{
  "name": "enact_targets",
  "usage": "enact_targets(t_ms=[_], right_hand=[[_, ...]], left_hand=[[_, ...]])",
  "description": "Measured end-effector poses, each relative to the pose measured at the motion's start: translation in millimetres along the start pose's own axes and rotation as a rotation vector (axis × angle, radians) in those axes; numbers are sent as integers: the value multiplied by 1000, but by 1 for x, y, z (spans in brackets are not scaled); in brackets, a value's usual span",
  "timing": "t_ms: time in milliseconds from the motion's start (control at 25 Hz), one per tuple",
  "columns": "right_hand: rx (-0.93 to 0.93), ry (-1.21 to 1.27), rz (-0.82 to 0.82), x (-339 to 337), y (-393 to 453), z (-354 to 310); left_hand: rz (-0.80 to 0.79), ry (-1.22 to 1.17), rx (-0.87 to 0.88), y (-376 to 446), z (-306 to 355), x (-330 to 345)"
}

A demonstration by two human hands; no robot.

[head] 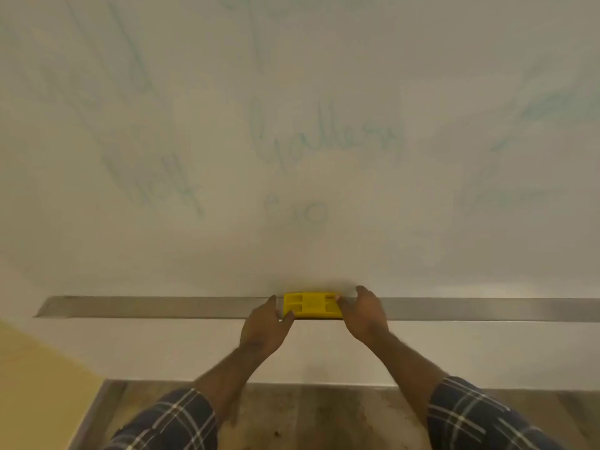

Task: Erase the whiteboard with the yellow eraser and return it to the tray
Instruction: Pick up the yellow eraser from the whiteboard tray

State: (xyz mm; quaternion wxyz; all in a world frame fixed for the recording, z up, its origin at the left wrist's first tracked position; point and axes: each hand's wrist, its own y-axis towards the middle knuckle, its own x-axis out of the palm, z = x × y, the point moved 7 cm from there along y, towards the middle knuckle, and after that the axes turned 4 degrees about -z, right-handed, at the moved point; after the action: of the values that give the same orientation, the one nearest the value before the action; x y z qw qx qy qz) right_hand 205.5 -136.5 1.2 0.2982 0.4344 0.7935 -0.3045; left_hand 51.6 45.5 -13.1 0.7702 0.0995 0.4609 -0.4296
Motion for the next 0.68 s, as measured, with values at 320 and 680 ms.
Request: enact_targets(t_ms=[320,680], right_hand=[[143,350,-72,29,-8,-4],[-5,456,88,14,-38,-66]], left_hand=[[-59,-345,105,0,0,12],[54,-456,169,5,1,-56]])
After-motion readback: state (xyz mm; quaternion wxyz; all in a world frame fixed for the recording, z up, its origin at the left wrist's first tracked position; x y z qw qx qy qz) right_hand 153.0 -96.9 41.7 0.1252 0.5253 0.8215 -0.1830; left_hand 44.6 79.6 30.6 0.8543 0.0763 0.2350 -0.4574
